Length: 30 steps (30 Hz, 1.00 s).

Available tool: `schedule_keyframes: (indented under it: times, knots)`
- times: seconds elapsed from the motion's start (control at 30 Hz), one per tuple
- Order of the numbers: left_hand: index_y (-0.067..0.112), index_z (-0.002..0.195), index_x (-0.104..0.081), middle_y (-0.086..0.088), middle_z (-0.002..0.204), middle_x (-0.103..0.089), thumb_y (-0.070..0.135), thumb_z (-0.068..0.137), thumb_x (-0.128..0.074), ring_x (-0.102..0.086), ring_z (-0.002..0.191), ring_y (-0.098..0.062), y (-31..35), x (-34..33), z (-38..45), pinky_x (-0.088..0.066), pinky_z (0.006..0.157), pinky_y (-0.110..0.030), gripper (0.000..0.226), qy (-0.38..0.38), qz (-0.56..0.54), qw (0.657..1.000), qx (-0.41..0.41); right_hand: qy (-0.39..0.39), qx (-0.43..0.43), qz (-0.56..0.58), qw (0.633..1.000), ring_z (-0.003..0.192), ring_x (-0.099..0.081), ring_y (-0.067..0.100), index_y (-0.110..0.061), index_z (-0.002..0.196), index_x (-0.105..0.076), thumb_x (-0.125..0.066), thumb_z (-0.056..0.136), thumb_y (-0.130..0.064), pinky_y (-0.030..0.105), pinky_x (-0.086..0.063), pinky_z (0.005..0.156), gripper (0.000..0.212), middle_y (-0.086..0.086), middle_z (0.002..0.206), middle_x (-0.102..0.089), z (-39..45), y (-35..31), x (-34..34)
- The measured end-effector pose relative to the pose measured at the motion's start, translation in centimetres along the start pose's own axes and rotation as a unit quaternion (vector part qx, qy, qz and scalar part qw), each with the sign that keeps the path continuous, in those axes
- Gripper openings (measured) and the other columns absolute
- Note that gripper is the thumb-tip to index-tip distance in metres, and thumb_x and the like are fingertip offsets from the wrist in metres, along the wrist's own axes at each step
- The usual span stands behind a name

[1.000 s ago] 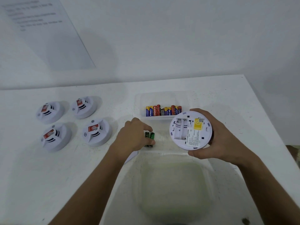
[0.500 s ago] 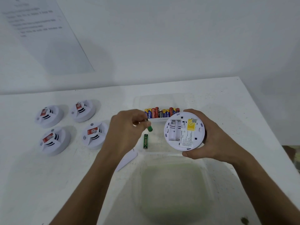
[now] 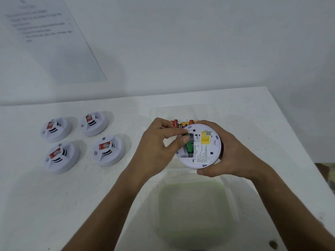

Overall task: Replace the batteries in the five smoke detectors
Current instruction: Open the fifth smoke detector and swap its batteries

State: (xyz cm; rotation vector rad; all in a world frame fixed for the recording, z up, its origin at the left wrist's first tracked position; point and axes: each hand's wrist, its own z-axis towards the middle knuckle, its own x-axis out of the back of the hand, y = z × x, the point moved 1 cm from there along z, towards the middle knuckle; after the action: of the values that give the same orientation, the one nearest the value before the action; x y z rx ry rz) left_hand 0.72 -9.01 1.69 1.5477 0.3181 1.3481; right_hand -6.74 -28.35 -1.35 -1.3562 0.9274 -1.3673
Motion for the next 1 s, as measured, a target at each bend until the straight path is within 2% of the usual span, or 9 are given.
schedule_keyframes:
  times: [0.1, 0.17, 0.23, 0.37, 0.53, 0.67, 0.77, 0.87, 1.0]
  knots:
    - [0.039, 0.123, -0.063, 0.02, 0.117, -0.053, 0.054, 0.077, -0.069, -0.054, 0.108, 0.002, -0.6, 0.4, -0.3, -0.049, 0.079, -0.017, 0.049, -0.097, -0.034, 0.995, 0.003, -0.002, -0.005, 0.003, 1.0, 0.123, -0.058, 0.021, -0.017, 0.14, -0.045, -0.09, 0.056, 0.009, 0.036, -0.057, 0.093, 0.099, -0.001, 0.131, -0.06, 0.0, -0.1, 0.4]
    - [0.042, 0.132, -0.054, 0.021, 0.125, -0.05, 0.052, 0.063, -0.083, -0.056, 0.109, -0.006, -1.0, 0.7, -0.4, -0.054, 0.082, -0.028, 0.076, -0.163, -0.041, 0.986, 0.002, -0.005, -0.007, -0.005, 1.0, 0.124, -0.057, 0.017, -0.02, 0.141, -0.044, -0.091, 0.054, 0.001, 0.03, -0.055, 0.095, 0.101, -0.005, 0.132, -0.06, -0.1, -0.1, 0.5]
    - [0.042, 0.136, -0.051, 0.017, 0.126, -0.048, 0.047, 0.055, -0.087, -0.055, 0.108, -0.009, -1.3, 0.8, -0.4, -0.055, 0.082, -0.03, 0.089, -0.179, -0.029, 0.983, -0.013, -0.004, -0.006, -0.013, 1.0, 0.125, -0.057, 0.014, -0.022, 0.141, -0.044, -0.09, 0.053, -0.005, 0.022, -0.052, 0.095, 0.1, -0.009, 0.132, -0.059, 0.0, -0.1, 0.3]
    - [0.039, 0.133, -0.051, 0.015, 0.124, -0.047, 0.045, 0.056, -0.082, -0.053, 0.107, -0.007, -1.3, 0.7, -0.5, -0.055, 0.08, -0.027, 0.083, -0.171, -0.024, 0.985, -0.023, -0.008, -0.005, -0.016, 1.0, 0.122, -0.058, 0.013, -0.026, 0.138, -0.044, -0.088, 0.053, -0.006, 0.021, -0.052, 0.095, 0.098, -0.008, 0.13, -0.06, 0.3, -0.1, 0.0]
    - [0.04, 0.13, -0.052, 0.012, 0.128, -0.043, 0.046, 0.065, -0.076, -0.053, 0.101, -0.006, -1.4, 0.4, -0.6, -0.048, 0.075, -0.011, 0.069, -0.178, 0.016, 0.983, -0.05, -0.005, -0.014, 0.003, 1.0, 0.121, -0.058, 0.011, -0.021, 0.139, -0.044, -0.087, 0.053, 0.001, 0.018, -0.052, 0.09, 0.099, -0.008, 0.129, -0.061, 0.3, 0.3, 0.0]
    - [0.044, 0.123, -0.057, 0.016, 0.125, -0.049, 0.049, 0.062, -0.076, -0.055, 0.098, -0.008, -1.5, 1.0, -0.6, -0.054, 0.071, -0.023, 0.064, -0.162, -0.019, 0.986, -0.039, -0.001, -0.008, -0.006, 1.0, 0.121, -0.058, 0.013, -0.022, 0.138, -0.046, -0.086, 0.055, -0.002, 0.023, -0.054, 0.091, 0.094, -0.006, 0.129, -0.06, 0.6, -0.1, 0.1]
    - [0.039, 0.111, -0.068, 0.015, 0.113, -0.056, 0.041, 0.072, -0.077, -0.061, 0.087, -0.01, -2.7, 2.2, -0.6, -0.054, 0.069, -0.026, 0.04, -0.077, -0.056, 0.995, -0.011, 0.019, -0.004, -0.015, 1.0, 0.121, -0.058, 0.014, -0.026, 0.134, -0.048, -0.085, 0.056, -0.003, 0.025, -0.055, 0.091, 0.09, -0.006, 0.128, -0.061, 0.6, -0.1, 0.6]
    - [0.036, 0.093, -0.07, 0.011, 0.103, -0.054, 0.036, 0.081, -0.073, -0.057, 0.085, -0.004, -4.7, 3.2, -0.2, -0.043, 0.069, -0.015, 0.013, -0.028, 0.072, 0.997, 0.029, 0.026, -0.005, -0.018, 0.999, 0.121, -0.058, 0.01, -0.032, 0.132, -0.049, -0.086, 0.056, -0.001, 0.021, -0.054, 0.091, 0.09, -0.011, 0.128, -0.061, 0.2, 0.3, 1.0]
    - [0.036, 0.111, -0.068, 0.007, 0.106, -0.044, 0.041, 0.082, -0.071, -0.05, 0.086, 0.0, -6.2, 2.2, 0.4, -0.042, 0.076, -0.017, 0.03, -0.124, 0.182, 0.97, 0.105, 0.011, -0.024, -0.033, 0.999, 0.121, -0.057, 0.004, -0.028, 0.137, -0.045, -0.09, 0.057, 0.01, 0.015, -0.05, 0.091, 0.098, -0.019, 0.126, -0.061, -0.1, 1.2, 0.7]
